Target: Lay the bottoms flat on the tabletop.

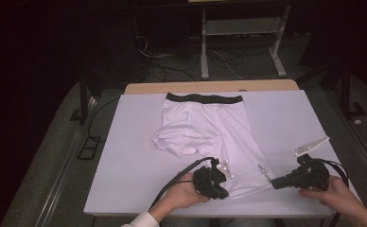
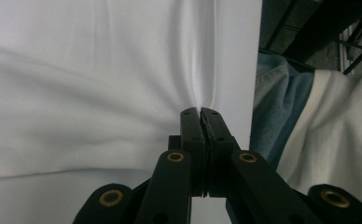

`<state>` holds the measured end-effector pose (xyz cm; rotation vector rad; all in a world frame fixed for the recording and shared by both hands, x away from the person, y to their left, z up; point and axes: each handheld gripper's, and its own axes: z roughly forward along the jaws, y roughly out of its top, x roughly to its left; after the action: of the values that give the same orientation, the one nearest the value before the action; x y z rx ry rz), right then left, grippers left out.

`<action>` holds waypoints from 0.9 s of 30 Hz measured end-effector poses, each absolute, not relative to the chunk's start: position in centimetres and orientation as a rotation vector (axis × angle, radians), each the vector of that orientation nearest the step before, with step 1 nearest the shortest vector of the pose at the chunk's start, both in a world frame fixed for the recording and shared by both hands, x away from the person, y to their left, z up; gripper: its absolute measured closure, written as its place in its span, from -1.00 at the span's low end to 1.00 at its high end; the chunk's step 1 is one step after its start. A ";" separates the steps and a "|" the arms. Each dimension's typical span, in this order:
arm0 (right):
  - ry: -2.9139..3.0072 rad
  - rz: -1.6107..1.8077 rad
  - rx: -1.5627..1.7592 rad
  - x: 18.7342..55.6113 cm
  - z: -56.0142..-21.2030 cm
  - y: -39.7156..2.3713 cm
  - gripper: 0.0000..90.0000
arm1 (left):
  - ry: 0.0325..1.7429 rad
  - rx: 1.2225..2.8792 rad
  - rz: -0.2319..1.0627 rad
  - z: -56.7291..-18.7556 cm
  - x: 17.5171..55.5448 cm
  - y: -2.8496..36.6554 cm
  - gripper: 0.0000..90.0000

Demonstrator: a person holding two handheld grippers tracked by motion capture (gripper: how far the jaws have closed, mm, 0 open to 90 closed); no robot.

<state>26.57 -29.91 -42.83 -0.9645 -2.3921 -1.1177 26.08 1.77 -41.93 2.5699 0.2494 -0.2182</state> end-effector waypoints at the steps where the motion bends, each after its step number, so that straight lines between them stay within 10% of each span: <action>1: -2.386 -1.119 -0.958 26.5 -42.8 -30.0 0.93 | 0.253 2.567 -0.221 -42.0 26.1 1.8 0.95; 23: -2.398 -0.988 -0.943 26.2 -43.9 -30.3 0.92 | 0.238 2.526 -0.316 -43.7 25.7 2.7 0.94; 27: -2.397 -1.002 -0.962 26.1 -43.8 -30.6 0.82 | 0.225 2.502 -0.331 -43.3 25.7 3.2 0.63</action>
<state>26.13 -30.57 -43.80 -0.9618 -2.3968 -1.0025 25.74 3.23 -43.26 2.5017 0.2254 -0.3311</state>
